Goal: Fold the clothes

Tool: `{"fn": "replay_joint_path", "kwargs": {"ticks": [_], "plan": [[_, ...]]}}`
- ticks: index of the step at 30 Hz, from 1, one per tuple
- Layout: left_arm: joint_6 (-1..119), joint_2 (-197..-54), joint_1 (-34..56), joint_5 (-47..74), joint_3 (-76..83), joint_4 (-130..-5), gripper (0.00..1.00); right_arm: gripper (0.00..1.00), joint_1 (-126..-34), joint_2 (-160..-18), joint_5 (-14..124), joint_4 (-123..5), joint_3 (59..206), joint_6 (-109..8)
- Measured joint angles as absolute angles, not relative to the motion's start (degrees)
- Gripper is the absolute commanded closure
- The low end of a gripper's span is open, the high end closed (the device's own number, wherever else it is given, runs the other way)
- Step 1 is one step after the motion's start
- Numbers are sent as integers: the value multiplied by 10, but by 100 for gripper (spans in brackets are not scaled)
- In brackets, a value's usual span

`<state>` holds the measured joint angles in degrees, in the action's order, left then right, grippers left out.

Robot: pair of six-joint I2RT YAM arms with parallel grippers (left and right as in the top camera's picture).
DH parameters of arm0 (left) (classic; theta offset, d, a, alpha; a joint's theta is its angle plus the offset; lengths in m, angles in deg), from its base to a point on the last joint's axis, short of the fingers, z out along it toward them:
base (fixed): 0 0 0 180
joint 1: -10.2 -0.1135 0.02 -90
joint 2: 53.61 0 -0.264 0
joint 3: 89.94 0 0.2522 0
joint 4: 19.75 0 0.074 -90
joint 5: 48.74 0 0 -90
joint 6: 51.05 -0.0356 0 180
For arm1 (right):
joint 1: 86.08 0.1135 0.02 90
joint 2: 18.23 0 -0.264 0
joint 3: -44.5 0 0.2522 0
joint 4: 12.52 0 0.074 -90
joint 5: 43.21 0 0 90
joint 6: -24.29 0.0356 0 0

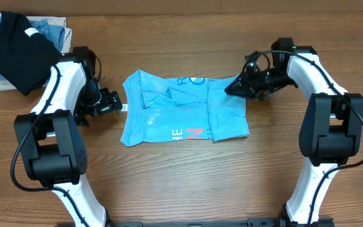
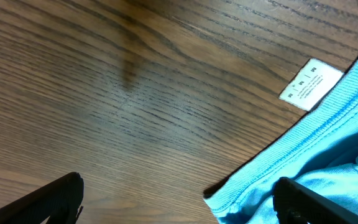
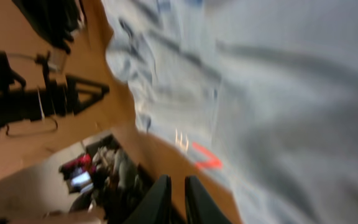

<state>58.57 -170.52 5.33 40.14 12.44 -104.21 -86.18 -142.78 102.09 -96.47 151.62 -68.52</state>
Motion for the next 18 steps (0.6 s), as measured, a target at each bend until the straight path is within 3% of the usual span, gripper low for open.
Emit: {"fn": "replay_joint_path", "kwargs": {"ticks": [6, 12, 18], "plan": [[586, -1705, 53, 401, 124, -1042, 0, 86, -852, -1428, 1016, -1016, 1478, -783], [586, -1705, 53, 400, 124, -1042, 0, 78, -848, -1427, 1006, -886, 1349, -791], [586, -1705, 53, 386, 124, -1042, 0, 89, -851, -1412, 1027, -750, 1262, -749]]}}
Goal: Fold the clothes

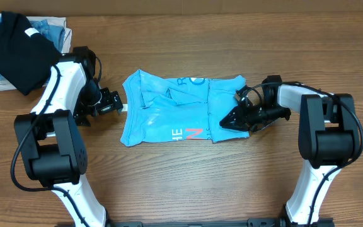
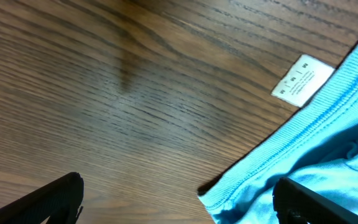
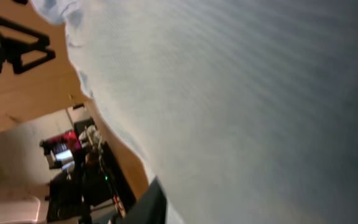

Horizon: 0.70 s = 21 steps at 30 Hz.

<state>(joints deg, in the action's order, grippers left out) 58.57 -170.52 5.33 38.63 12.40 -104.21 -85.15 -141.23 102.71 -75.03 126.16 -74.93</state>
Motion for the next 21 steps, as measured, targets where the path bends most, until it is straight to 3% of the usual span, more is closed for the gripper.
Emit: {"fn": "replay_joint_path", "kwargs": {"ticks": [5, 11, 14, 15, 16, 17, 18, 21], "plan": [[586, -1705, 53, 382, 124, -1042, 0, 94, -852, -1412, 1023, -774, 1271, -740], [585, -1705, 53, 373, 124, -1041, 0, 89, -852, -1392, 997, -875, 1331, -723], [574, -1705, 53, 353, 124, -1034, 0, 75, -852, -1352, 974, -927, 1373, -718], [566, -1705, 53, 343, 124, -1028, 0, 61, -852, -1332, 967, -943, 1388, -717], [558, -1705, 53, 332, 124, -1023, 0, 42, -851, -1309, 959, -958, 1402, -714], [550, -1705, 53, 322, 124, -1016, 0, 14, -850, -1286, 952, -971, 1415, -714], [543, -1705, 53, 311, 124, -1009, 0, 0, -850, -1264, 948, -981, 1425, -714], [530, -1705, 53, 282, 123, -983, 0, 0, -843, -1196, 938, -1005, 1442, -716]]}}
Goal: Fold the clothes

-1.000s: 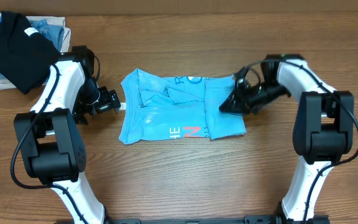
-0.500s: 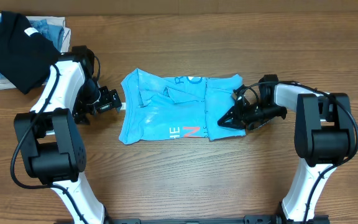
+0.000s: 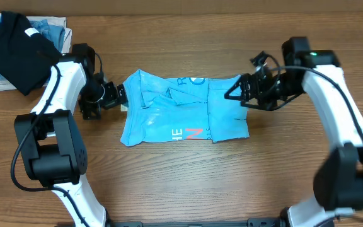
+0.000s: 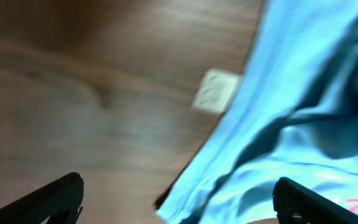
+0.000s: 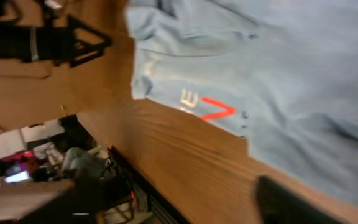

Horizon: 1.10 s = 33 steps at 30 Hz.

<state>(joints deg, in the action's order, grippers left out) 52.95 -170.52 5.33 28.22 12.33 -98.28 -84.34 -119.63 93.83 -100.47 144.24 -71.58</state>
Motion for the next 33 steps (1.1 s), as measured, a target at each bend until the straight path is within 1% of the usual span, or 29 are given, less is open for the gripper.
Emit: {"fn": "replay_joint_path", "kwargs": {"ticks": [3, 9, 21, 33], "plan": [[514, -1705, 53, 242, 119, -953, 0, 0, -835, -1148, 930, -1028, 1446, -714], [492, -1706, 53, 179, 107, -923, 0, 0, -832, -1136, 923, -1051, 1445, -715], [485, -1748, 45, 159, 106, -907, 0, 1, -832, -1136, 917, -1061, 1445, -715], [479, -1780, 43, 118, 130, -921, 0, 1, -832, -1136, 915, -1053, 1445, -715]]}}
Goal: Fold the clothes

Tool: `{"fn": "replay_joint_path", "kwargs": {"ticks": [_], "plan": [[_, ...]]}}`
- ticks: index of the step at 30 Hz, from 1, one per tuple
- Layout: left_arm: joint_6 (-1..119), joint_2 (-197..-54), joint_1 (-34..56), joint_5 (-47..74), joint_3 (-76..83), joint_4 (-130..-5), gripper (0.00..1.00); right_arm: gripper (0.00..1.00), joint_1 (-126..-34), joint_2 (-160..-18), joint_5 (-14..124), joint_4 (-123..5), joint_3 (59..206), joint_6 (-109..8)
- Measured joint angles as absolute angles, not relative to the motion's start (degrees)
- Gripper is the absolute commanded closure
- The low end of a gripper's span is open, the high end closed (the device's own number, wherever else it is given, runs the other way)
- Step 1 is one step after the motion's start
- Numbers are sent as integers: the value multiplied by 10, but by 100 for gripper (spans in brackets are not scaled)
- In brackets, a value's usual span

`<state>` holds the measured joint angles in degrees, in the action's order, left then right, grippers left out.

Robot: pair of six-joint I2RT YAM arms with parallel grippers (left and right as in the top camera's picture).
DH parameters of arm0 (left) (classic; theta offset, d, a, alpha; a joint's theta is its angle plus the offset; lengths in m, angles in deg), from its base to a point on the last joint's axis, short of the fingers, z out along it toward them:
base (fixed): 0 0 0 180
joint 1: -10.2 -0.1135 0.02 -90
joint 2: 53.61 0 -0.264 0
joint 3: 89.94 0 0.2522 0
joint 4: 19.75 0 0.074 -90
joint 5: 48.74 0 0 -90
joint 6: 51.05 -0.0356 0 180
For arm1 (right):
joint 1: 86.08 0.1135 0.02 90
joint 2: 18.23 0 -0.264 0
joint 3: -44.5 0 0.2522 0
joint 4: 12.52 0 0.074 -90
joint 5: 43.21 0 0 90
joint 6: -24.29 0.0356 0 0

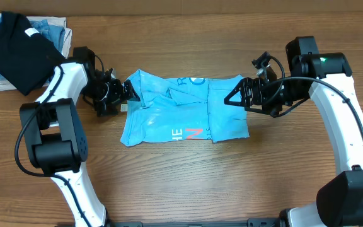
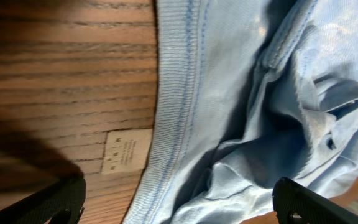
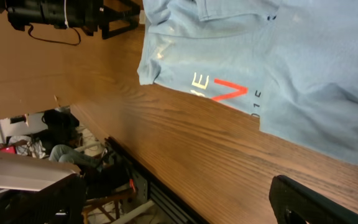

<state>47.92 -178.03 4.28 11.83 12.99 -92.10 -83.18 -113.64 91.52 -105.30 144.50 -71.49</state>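
Observation:
A light blue shirt [image 1: 181, 108] with red and white lettering lies crumpled and partly folded mid-table. My left gripper [image 1: 126, 93] is open at its left edge. In the left wrist view the ribbed hem [image 2: 173, 93] and a white label [image 2: 128, 151] lie between the spread fingertips [image 2: 48, 202] of that gripper [image 2: 179, 208]. My right gripper [image 1: 237, 98] hangs open above the shirt's right side. From the right wrist view the shirt [image 3: 278, 56] lies well below that gripper [image 3: 179, 205], nothing between its fingers.
A pile of clothes sits at the back left corner: a black garment [image 1: 14, 47] on top, a pale blue one [image 1: 50, 28] and a white one under it. Bare wooden table [image 1: 181, 176] lies in front of the shirt.
My left gripper has moved right, from just beside the shirt's left edge to over its hem. The right gripper stays open and raised above the right side, with the shirt farther below it.
At first my left gripper stood open left of the shirt, and the right one was at the upper right corner. Then the right gripper was low at the shirt's lower right edge. Later it hung open above the right side, and the left reached the hem.

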Motion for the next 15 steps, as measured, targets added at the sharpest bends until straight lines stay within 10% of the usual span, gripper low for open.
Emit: {"fn": "replay_joint_path", "kwargs": {"ticks": [15], "plan": [[479, -1803, 122, 42, 143, -895, 4, 2, -832, -1136, 915, -1050, 1445, -715]]}}
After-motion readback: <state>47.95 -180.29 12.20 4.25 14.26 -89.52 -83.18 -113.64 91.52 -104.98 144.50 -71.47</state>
